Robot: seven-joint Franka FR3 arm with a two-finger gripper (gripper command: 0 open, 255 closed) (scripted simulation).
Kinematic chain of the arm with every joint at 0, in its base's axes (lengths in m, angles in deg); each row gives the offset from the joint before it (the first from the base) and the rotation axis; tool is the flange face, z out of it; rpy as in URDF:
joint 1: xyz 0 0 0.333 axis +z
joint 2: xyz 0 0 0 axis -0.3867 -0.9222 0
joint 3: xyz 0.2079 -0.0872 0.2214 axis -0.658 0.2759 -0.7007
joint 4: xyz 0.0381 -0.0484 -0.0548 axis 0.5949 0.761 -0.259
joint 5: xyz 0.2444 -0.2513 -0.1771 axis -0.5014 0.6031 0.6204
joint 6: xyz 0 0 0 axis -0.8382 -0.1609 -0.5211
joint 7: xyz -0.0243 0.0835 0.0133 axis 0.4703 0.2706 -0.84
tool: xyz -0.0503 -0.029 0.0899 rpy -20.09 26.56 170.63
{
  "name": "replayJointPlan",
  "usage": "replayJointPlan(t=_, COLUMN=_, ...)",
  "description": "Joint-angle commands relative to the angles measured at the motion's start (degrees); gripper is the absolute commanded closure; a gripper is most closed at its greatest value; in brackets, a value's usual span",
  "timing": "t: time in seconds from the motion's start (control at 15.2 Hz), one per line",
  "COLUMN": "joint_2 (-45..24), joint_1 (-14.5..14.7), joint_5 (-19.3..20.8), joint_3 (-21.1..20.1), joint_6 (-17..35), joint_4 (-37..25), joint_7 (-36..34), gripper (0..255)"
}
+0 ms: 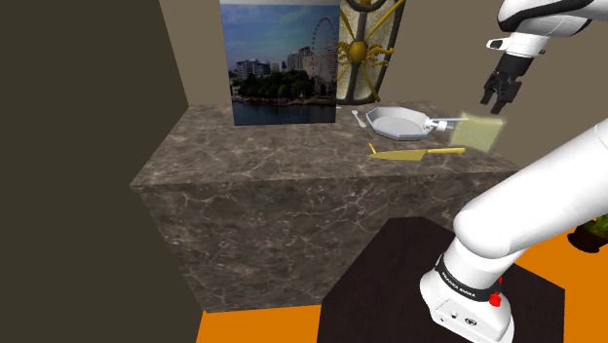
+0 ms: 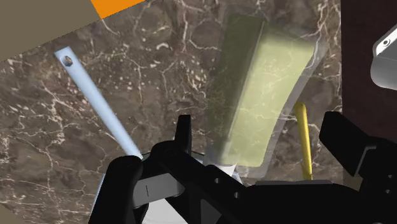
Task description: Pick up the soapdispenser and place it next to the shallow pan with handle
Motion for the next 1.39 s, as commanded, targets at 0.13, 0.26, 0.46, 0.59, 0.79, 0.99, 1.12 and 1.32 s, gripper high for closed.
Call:
replayJointPlan(t=0.13, joint_2=0.0, joint_1=-0.1, joint_5=0.3, joint_3=0.3, joint_6=3.1, joint_4=3.0, joint_7=-0.1, gripper=0)
replayJointPlan(t=0.26, joint_2=-0.1, joint_1=-0.1, joint_5=0.4, joint_3=0.5, joint_6=4.3, joint_4=4.2, joint_7=-0.1, gripper=0)
replayJointPlan(t=0.46, joint_2=-0.1, joint_1=-0.1, joint_5=0.4, joint_3=0.5, joint_6=4.3, joint_4=4.1, joint_7=-0.1, gripper=0)
replayJointPlan(t=0.59, joint_2=-0.1, joint_1=-0.1, joint_5=0.4, joint_3=0.5, joint_6=4.3, joint_4=4.1, joint_7=-0.1, gripper=0)
replayJointPlan(t=0.79, joint_2=-0.1, joint_1=-0.1, joint_5=0.4, joint_3=0.5, joint_6=4.3, joint_4=4.1, joint_7=-0.1, gripper=255)
replayJointPlan(t=0.99, joint_2=-0.1, joint_1=-0.1, joint_5=0.4, joint_3=0.5, joint_6=4.3, joint_4=4.1, joint_7=-0.1, gripper=255)
replayJointPlan(t=1.12, joint_2=-0.1, joint_1=-0.1, joint_5=0.4, joint_3=0.6, joint_6=4.3, joint_4=4.2, joint_7=-0.1, gripper=255)
replayJointPlan(t=1.32, joint_2=-0.1, joint_1=-0.1, joint_5=0.4, joint_3=0.5, joint_6=4.3, joint_4=4.2, joint_7=-0.1, gripper=255)
